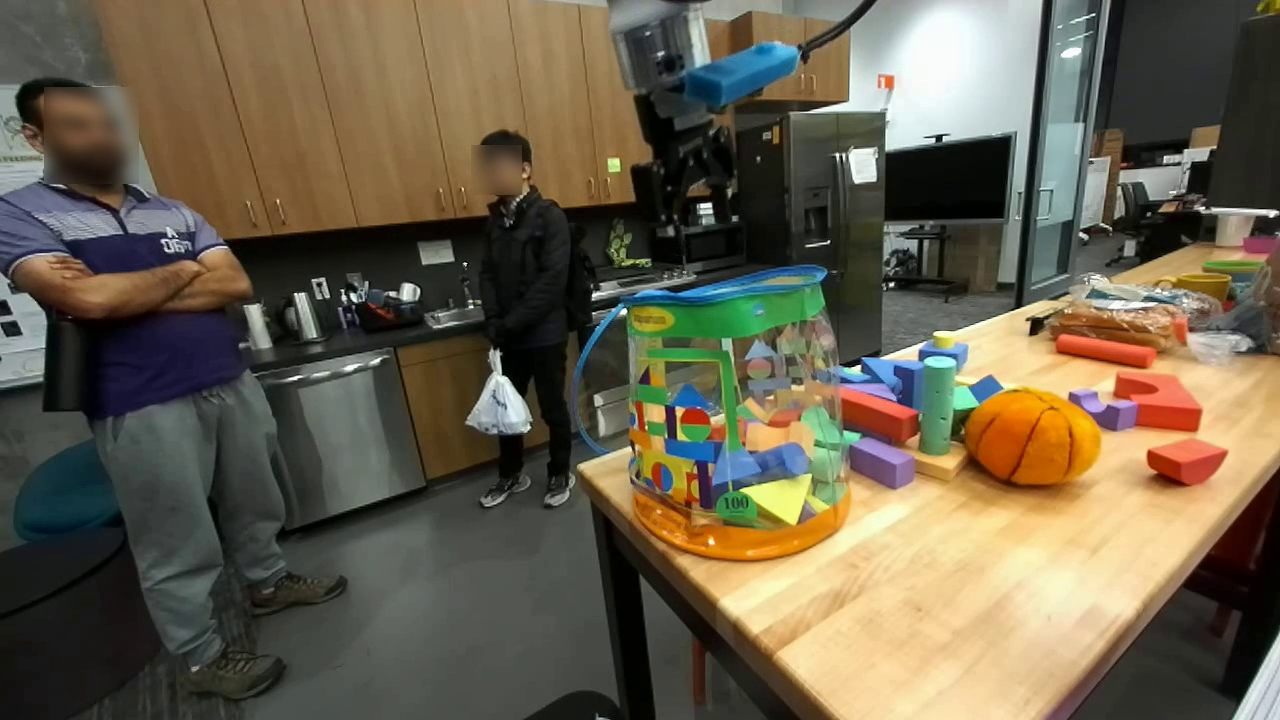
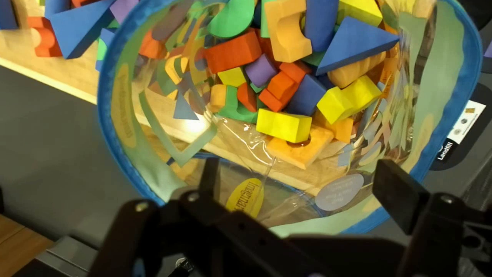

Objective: Shift one block from the bag to the table

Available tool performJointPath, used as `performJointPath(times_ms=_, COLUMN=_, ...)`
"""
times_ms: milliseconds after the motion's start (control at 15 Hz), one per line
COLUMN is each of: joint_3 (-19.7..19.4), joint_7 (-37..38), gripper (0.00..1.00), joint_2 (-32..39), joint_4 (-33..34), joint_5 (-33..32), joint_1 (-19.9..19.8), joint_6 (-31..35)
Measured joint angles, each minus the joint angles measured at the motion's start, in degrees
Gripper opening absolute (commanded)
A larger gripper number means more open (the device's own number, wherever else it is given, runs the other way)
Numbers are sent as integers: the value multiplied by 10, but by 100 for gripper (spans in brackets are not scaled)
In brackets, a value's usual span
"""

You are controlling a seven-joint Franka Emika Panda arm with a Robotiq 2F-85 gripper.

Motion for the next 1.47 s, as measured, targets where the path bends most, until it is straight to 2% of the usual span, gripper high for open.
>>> performJointPath(times_ms=467, joint_3=-3, joint_7=9, gripper=100, joint_2=65, joint_4=14, joint_5=-2, joint_1=26, joint_6=10)
performJointPath(times_ms=1000, joint_3=-29, joint_7=39, gripper=100, joint_2=51, joint_4=4, joint_5=7, joint_1=26, joint_6=40)
performJointPath(times_ms=1467, joint_3=-46, joint_7=77, gripper=100, joint_2=30, joint_4=-57, joint_5=78, joint_1=18, joint_6=109)
